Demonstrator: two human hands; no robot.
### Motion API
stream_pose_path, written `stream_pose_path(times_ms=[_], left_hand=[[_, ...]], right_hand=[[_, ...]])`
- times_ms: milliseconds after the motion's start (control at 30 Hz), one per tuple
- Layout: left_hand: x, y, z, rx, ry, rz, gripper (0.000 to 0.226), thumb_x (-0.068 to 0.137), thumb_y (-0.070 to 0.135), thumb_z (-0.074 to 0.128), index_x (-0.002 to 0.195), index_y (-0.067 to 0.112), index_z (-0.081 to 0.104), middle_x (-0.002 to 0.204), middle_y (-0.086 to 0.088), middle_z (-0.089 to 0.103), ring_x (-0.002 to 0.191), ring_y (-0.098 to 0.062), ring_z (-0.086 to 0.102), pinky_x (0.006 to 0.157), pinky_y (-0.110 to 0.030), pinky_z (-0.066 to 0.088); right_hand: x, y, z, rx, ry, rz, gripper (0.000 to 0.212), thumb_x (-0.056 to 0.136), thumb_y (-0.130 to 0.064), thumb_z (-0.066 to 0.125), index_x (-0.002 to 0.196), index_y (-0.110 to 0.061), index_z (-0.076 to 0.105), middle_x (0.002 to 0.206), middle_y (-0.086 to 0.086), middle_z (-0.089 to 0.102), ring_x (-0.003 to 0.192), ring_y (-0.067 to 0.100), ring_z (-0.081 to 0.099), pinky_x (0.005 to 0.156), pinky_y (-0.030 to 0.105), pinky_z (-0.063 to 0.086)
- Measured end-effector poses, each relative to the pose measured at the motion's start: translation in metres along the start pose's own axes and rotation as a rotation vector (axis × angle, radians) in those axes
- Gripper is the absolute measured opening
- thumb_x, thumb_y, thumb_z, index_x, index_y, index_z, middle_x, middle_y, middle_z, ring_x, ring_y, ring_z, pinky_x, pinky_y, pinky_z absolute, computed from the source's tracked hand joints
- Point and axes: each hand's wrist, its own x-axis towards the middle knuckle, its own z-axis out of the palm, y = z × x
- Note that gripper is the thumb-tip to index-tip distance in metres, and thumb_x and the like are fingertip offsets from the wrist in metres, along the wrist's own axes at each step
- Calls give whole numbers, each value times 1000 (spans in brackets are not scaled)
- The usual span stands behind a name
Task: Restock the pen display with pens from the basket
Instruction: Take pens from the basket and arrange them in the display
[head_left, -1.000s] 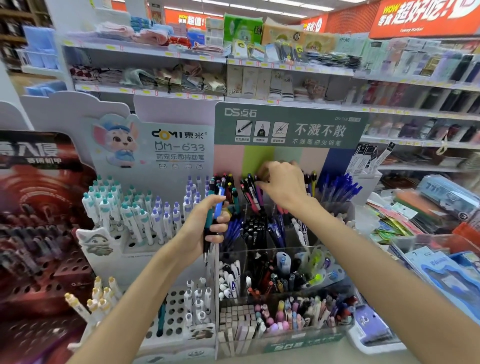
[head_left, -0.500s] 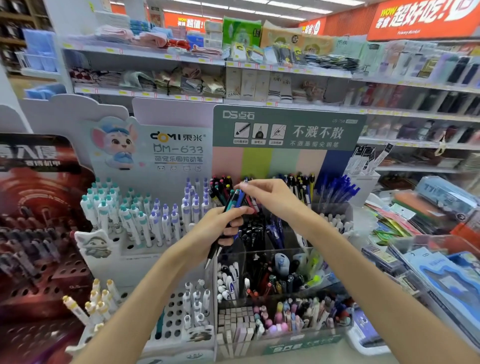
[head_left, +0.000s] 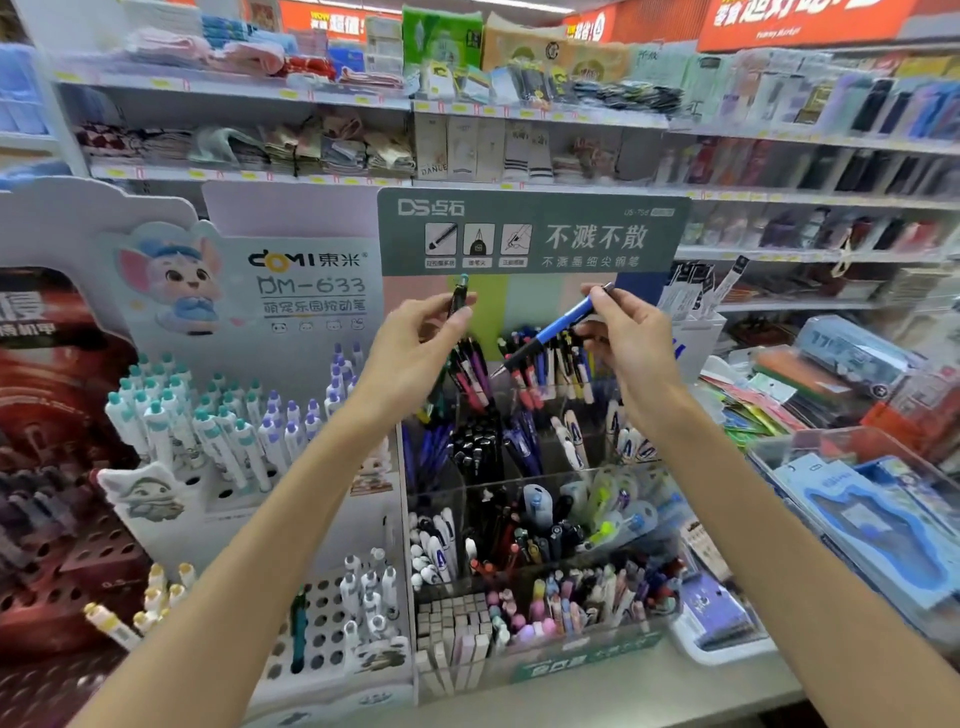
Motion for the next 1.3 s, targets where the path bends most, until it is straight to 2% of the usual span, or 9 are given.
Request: stream_pose_path(times_ms=[67, 167, 400, 567, 667, 833, 967, 1100, 1300], left_hand=[[9, 4, 3, 60, 37, 58, 35, 94, 28, 58, 129, 25, 57, 95, 8, 62, 92, -11, 61, 94, -40, 51], [18, 7, 14, 207, 166, 111, 56, 90, 23, 66, 140, 31, 41, 108, 0, 64, 97, -18, 65, 94, -42, 51], [21, -19, 39, 445, 211, 193, 42, 86, 28, 70, 121, 19, 48, 98, -9, 72, 81, -26, 70, 76, -45, 57], [20, -14, 31, 236, 341, 215, 41, 84, 28, 71, 118, 15, 52, 100, -7, 73, 81, -14, 70, 78, -36, 58], [22, -12, 24, 288, 421, 219, 39, 85, 27, 70, 117, 14, 52, 98, -4, 73, 78, -10, 67, 72, -28, 54], [16, -29, 34, 556, 272, 218, 34, 87, 28, 68, 115, 10, 60, 89, -6, 73, 64, -20, 64, 65, -29, 50], [10, -43, 42, 801, 228, 323, 14, 82, 26, 73, 91, 16, 77, 80, -3, 75, 72, -27, 70, 60, -33, 53], [16, -47, 37, 960, 236, 434, 5, 75, 15, 79, 80, 16, 79, 88, -4, 74, 88, -29, 64, 81, -36, 47], [11, -50, 14, 1059, 198, 392, 33, 81, 20, 72, 112, 12, 68, 117, -8, 64, 116, -32, 51, 101, -43, 31]], right_hand=[[2, 2, -7, -46, 19, -23, 15, 97, -16, 50, 96, -15, 65, 76, -4, 58, 62, 4, 54, 56, 12, 45], [2, 3, -15, -96, 46, -52, 14, 97, -16, 52, 99, -13, 66, 76, -5, 59, 58, 1, 54, 58, 14, 46], [-2, 8, -24, -180, 51, -101, 15, 96, -19, 54, 88, -23, 66, 74, -5, 61, 62, 6, 56, 72, 32, 48], [-4, 7, -30, -203, 43, -143, 12, 96, -19, 54, 93, -21, 66, 80, -2, 62, 61, 5, 56, 64, 23, 50], [-4, 6, -32, -201, 49, -153, 12, 96, -19, 54, 94, -20, 66, 80, -2, 62, 61, 5, 55, 61, 20, 50], [-1, 6, -27, -230, 24, -154, 13, 96, -21, 55, 91, -25, 66, 80, -3, 64, 62, 4, 57, 69, 28, 49], [1, 6, -24, -229, -7, -172, 13, 95, -19, 56, 91, -24, 67, 77, -8, 64, 64, 2, 58, 74, 27, 52], [5, 5, -18, -277, -61, -221, 12, 93, -15, 59, 96, -19, 69, 78, -5, 67, 63, -2, 59, 71, 16, 51], [13, -1, 16, -499, -219, -374, 18, 89, -11, 64, 106, -9, 71, 90, 2, 71, 76, 4, 66, 76, 15, 53]])
